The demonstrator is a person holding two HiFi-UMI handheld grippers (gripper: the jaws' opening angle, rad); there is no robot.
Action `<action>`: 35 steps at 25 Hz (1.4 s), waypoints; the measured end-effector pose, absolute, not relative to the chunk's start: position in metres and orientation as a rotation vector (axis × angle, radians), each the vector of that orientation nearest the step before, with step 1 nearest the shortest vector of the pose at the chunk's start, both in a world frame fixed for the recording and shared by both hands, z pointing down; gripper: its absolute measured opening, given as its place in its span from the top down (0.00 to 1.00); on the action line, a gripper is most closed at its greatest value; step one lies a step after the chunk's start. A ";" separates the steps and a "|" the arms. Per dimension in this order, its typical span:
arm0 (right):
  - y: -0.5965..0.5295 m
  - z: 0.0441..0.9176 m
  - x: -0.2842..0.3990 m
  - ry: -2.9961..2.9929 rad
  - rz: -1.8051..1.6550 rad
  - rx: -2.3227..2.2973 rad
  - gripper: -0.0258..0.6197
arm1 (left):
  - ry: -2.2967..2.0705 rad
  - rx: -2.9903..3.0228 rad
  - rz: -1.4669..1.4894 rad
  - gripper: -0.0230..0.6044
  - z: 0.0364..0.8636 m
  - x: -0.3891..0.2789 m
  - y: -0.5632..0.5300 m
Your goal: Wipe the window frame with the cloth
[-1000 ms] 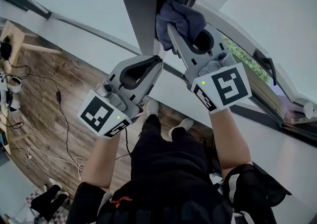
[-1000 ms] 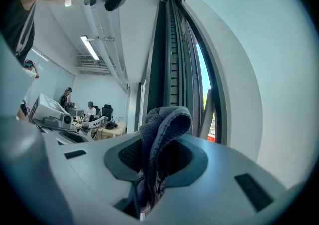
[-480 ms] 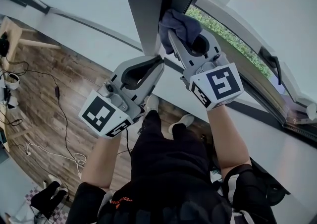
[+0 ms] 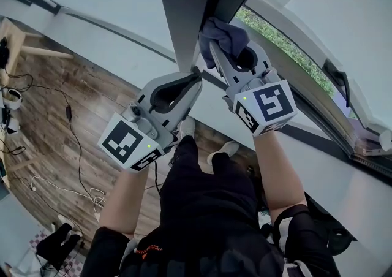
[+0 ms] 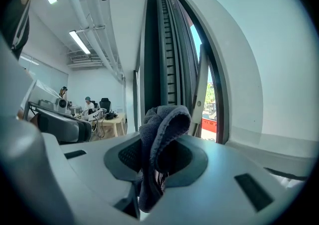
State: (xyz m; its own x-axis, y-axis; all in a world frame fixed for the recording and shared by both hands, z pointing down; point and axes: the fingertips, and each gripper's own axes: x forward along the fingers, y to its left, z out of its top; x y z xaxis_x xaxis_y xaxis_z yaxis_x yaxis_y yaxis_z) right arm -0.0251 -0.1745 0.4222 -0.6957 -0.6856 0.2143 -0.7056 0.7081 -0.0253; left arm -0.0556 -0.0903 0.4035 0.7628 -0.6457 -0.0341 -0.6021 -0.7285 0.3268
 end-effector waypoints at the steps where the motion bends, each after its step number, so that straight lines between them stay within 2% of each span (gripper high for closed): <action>1: -0.175 0.424 -0.025 -2.725 0.165 1.128 0.83 | -0.964 2.661 -0.208 0.90 0.405 -0.055 -0.090; 35: -0.167 0.517 -0.021 -2.594 0.410 1.105 0.83 | -0.919 2.613 -0.148 0.90 0.441 -0.056 -0.095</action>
